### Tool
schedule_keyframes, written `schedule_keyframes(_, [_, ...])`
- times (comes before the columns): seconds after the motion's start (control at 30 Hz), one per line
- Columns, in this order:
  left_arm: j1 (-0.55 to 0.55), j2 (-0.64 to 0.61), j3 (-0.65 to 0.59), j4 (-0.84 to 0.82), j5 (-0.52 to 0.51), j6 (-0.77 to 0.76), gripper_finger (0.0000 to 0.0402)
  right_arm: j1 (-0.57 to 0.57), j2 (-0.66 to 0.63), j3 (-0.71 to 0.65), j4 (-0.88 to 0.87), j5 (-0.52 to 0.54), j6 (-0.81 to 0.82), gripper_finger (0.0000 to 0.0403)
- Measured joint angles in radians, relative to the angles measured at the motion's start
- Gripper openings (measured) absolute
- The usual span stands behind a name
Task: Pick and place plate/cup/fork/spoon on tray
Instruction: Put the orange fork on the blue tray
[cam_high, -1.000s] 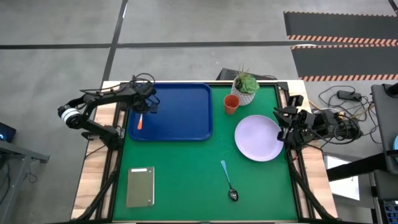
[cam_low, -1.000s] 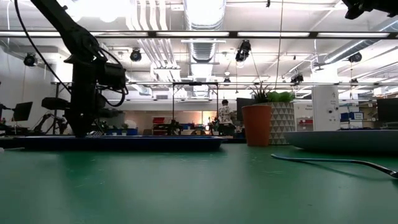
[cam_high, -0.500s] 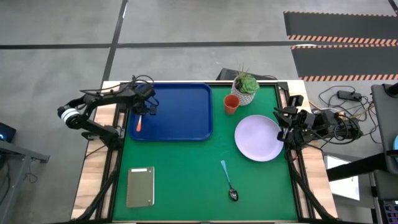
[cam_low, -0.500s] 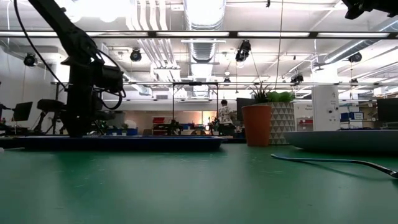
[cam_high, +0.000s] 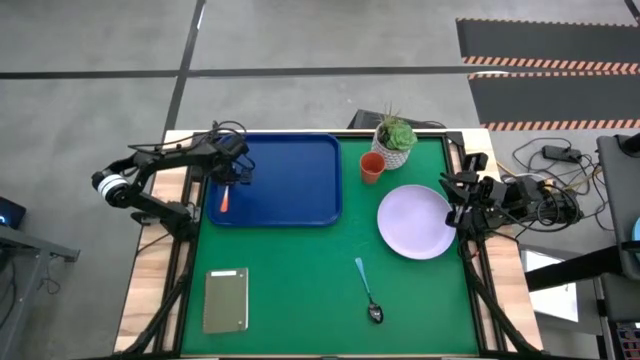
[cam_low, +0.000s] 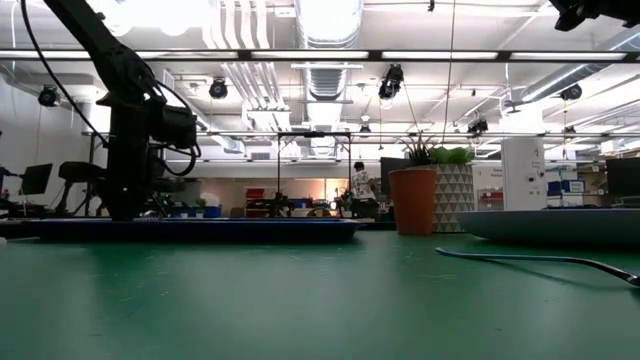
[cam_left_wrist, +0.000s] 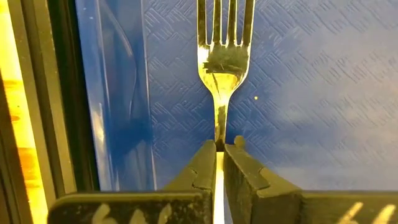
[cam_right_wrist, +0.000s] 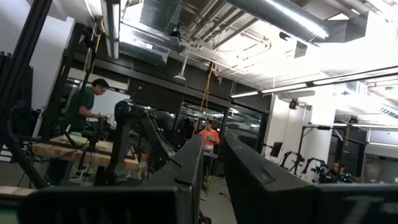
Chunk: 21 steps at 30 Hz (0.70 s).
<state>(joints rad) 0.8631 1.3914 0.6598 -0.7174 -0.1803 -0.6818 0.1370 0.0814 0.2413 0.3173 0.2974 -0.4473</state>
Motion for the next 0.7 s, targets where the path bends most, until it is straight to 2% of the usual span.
schedule_keyframes(0.4, [0.015, 0.000, 0.000, 0.003, 0.003, -0.014, 0.0001, 0.000, 0.000, 0.000, 0.000, 0.000, 0.000, 0.0052])
schedule_keyframes(0.7, [0.015, 0.002, -0.002, 0.002, -0.034, -0.011, 0.0031, 0.000, 0.000, 0.000, -0.004, 0.000, 0.000, 0.0052])
